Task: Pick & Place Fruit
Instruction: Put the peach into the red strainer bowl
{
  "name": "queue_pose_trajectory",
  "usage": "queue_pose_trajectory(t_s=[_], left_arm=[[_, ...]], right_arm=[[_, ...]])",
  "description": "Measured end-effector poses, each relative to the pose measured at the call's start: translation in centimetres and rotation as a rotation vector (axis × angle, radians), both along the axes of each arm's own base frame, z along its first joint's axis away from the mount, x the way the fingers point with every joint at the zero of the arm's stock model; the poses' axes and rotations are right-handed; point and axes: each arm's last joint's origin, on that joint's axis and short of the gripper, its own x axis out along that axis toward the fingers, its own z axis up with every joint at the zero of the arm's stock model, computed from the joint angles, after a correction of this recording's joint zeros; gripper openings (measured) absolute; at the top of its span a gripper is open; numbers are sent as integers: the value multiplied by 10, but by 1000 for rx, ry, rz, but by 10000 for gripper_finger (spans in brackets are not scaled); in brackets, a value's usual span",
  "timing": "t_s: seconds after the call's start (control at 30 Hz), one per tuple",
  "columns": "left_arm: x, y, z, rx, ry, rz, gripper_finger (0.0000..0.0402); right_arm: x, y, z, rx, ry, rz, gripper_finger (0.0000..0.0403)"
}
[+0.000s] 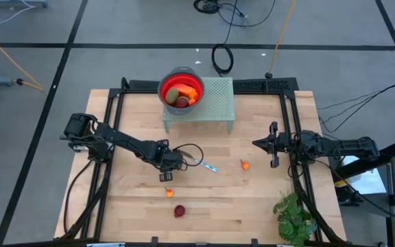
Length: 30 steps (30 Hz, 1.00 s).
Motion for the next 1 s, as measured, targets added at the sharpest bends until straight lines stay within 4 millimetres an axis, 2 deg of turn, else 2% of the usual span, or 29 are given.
queue_pose_trajectory(t_s=[0.17, 0.33, 0.53, 0.7, 0.83, 1.0], left_arm=[[0, 0, 0, -14, -6, 50, 96], [0, -1, 16, -77, 4, 151, 109], [2, -7, 73, -163, -144, 196, 113], [-2, -12, 134, -218, -369, 179, 101], [-10, -14, 175, -247, -519, 187, 102], [-22, -17, 211, -220, -663, 203, 112]], right_arm=[[0, 0, 0, 0, 0, 0, 0], [0, 0, 0, -1, 0, 0, 0], [0, 0, 0, -3, -3, 0, 0], [0, 0, 0, -3, -3, -1, 0], [0, 0, 0, -4, -3, -1, 0], [0, 0, 0, -4, -2, -1, 0]])
